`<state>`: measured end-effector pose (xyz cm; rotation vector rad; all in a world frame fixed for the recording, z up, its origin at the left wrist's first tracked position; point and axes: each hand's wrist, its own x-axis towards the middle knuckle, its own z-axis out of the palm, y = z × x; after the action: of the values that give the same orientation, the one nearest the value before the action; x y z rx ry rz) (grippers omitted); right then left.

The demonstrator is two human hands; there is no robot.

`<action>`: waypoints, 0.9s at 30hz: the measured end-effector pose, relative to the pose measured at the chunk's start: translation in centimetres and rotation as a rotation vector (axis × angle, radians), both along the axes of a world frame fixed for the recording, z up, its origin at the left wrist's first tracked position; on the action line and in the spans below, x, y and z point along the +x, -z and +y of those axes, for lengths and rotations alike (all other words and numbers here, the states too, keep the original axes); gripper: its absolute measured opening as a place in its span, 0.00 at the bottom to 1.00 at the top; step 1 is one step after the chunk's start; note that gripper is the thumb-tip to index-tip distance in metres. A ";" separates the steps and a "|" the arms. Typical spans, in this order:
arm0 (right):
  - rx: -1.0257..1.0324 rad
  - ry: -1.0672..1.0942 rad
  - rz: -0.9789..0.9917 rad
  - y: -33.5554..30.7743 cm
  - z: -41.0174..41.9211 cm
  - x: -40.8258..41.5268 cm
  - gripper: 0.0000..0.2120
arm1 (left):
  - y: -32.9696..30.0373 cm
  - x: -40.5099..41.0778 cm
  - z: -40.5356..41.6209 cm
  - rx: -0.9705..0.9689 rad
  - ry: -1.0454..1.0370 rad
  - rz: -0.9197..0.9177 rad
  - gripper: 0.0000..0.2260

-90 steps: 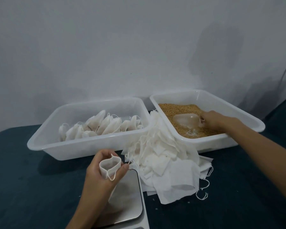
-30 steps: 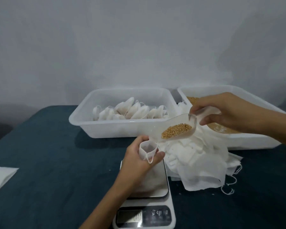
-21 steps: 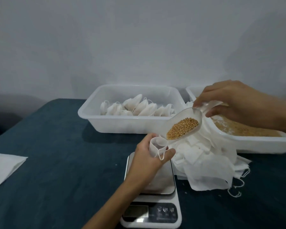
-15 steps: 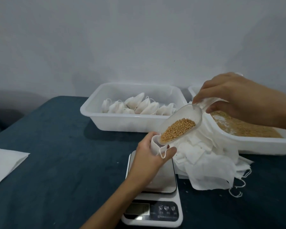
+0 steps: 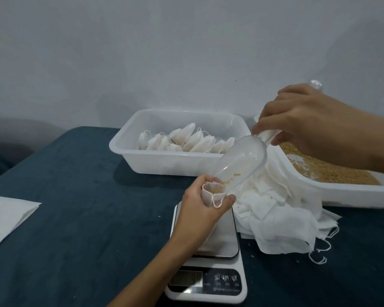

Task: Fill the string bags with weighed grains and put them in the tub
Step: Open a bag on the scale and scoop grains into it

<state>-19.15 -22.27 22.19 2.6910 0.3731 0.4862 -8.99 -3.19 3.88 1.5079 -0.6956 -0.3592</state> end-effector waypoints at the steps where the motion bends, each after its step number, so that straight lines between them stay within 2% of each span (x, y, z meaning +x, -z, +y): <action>1: -0.012 -0.008 -0.009 0.0 0.1 0.0 0.20 | 0.0 0.0 0.0 0.003 -0.004 -0.008 0.12; 7: -0.132 -0.070 -0.083 0.0 1.3 -0.1 0.19 | 0.4 0.1 0.0 0.019 -0.020 -0.035 0.12; 11: -0.206 -0.134 -0.189 0.0 2.0 -0.3 0.24 | 0.5 0.2 0.2 0.020 -0.033 -0.059 0.17; 15: -0.126 -0.079 -0.236 -0.3 0.3 -1.0 0.15 | 0.5 0.1 0.2 0.003 -0.056 -0.104 0.20; 18: 0.050 0.159 -0.259 0.7 -3.7 -2.0 0.13 | 0.4 -0.1 0.3 -0.010 -0.068 -0.096 0.30; 20: 0.250 0.424 -0.271 2.2 -7.8 -2.7 0.14 | 0.5 -0.1 0.2 -0.001 -0.068 -0.096 0.33; 23: 0.545 0.835 -0.226 5.2 -13.9 -3.5 0.14 | 0.8 0.0 -0.1 0.016 -0.048 -0.083 0.32; 27: 0.668 1.131 -0.082 9.8 -17.6 -2.9 0.19 | 0.9 0.0 -0.1 0.001 -0.022 -0.060 0.31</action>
<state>-22.04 -39.90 12.43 2.8568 -1.4904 0.3734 -9.03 -3.34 3.02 1.5314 -0.7256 -0.2982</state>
